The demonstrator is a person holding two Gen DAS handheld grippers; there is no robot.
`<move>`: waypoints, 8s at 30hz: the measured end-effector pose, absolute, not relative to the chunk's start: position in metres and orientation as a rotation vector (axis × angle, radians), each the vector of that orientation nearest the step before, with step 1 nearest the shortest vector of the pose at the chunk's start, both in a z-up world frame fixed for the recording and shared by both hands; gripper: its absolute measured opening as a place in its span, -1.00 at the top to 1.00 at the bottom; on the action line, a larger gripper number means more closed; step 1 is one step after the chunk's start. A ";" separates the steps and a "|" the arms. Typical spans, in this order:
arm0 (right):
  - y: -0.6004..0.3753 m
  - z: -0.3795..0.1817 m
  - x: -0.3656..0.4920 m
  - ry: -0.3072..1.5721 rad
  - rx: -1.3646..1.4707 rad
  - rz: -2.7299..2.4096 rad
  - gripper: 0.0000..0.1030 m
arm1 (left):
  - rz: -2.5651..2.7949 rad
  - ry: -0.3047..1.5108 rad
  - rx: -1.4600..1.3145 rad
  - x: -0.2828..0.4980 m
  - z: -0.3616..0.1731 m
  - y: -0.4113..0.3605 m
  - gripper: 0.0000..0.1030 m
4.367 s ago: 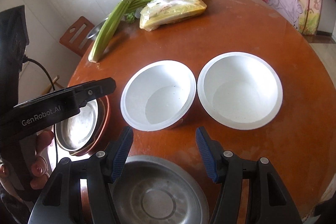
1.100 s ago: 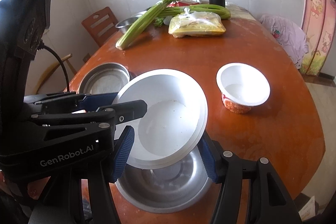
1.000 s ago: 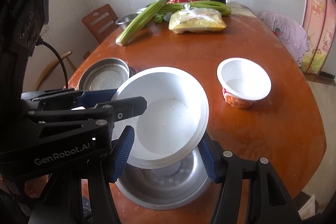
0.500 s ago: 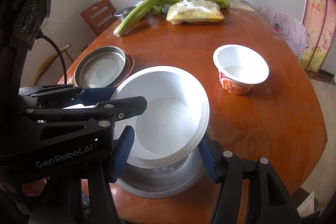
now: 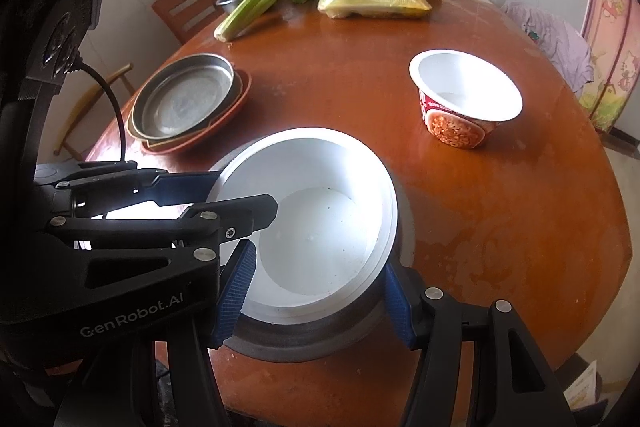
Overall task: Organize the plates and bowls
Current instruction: 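Lower the white bowl into the steel bowl and open the left tool, then move the left tool to the second white red-printed bowl, then close the left tool on the second white bowl rim and lift it, then carry the second white bowl with the left tool over the first, then lower the second white bowl into the first and open the left tool, then close the left tool on the steel bowl rim holding the white bowls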
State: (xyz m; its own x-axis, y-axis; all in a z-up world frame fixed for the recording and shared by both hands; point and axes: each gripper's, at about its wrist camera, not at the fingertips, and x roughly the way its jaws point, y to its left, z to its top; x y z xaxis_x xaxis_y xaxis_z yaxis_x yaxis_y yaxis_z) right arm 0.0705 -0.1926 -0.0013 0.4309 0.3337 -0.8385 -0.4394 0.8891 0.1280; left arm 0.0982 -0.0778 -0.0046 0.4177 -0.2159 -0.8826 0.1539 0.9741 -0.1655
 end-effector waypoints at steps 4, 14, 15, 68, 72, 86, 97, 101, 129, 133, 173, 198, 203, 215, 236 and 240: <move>-0.189 -0.003 0.069 1.014 -0.144 0.480 -0.23 | -0.233 1.116 -0.061 0.097 -0.006 -0.077 0.31; -0.186 0.006 0.061 0.972 -0.187 0.483 -0.23 | -0.241 1.091 -0.088 0.095 0.002 -0.067 0.29; -0.186 0.007 0.060 0.968 -0.191 0.483 -0.23 | -0.239 1.091 -0.090 0.095 0.002 -0.066 0.29; -0.294 0.003 0.222 1.022 0.065 0.206 -0.29 | -0.374 1.150 0.051 0.277 0.005 -0.152 0.18; -0.292 -0.006 0.225 1.045 0.072 0.222 -0.29 | -0.378 1.195 0.034 0.285 -0.009 -0.156 0.18; -0.273 -0.003 0.223 1.046 0.101 0.307 -0.29 | -0.429 1.215 -0.041 0.282 -0.012 -0.151 0.32; -0.254 0.030 0.200 0.973 0.067 0.347 -0.30 | -0.410 1.115 -0.054 0.246 0.030 -0.129 0.33; -0.246 0.045 0.183 0.938 0.049 0.359 -0.30 | -0.410 1.074 -0.069 0.226 0.047 -0.118 0.33; -0.203 0.070 0.084 0.865 -0.035 0.434 -0.30 | -0.351 0.991 -0.085 0.118 0.069 -0.079 0.33; -0.201 0.067 0.074 0.866 -0.044 0.441 -0.30 | -0.346 0.997 -0.088 0.108 0.066 -0.076 0.33; -0.181 0.023 0.062 0.977 -0.135 0.451 -0.30 | -0.312 1.083 -0.080 0.091 0.015 -0.068 0.32; -0.181 0.018 0.068 0.981 -0.156 0.428 -0.30 | -0.308 1.092 -0.093 0.093 0.009 -0.063 0.32; -0.185 0.021 0.067 0.970 -0.154 0.420 -0.30 | -0.302 1.088 -0.100 0.095 0.011 -0.060 0.31; -0.197 0.032 0.071 0.943 -0.138 0.407 -0.30 | -0.278 1.066 -0.112 0.095 0.023 -0.054 0.31; -0.222 0.016 0.091 0.996 -0.076 0.378 -0.30 | -0.217 1.115 -0.121 0.098 0.007 -0.053 0.05; -0.222 0.010 0.093 1.014 -0.069 0.386 -0.30 | -0.204 1.131 -0.119 0.099 0.000 -0.053 0.04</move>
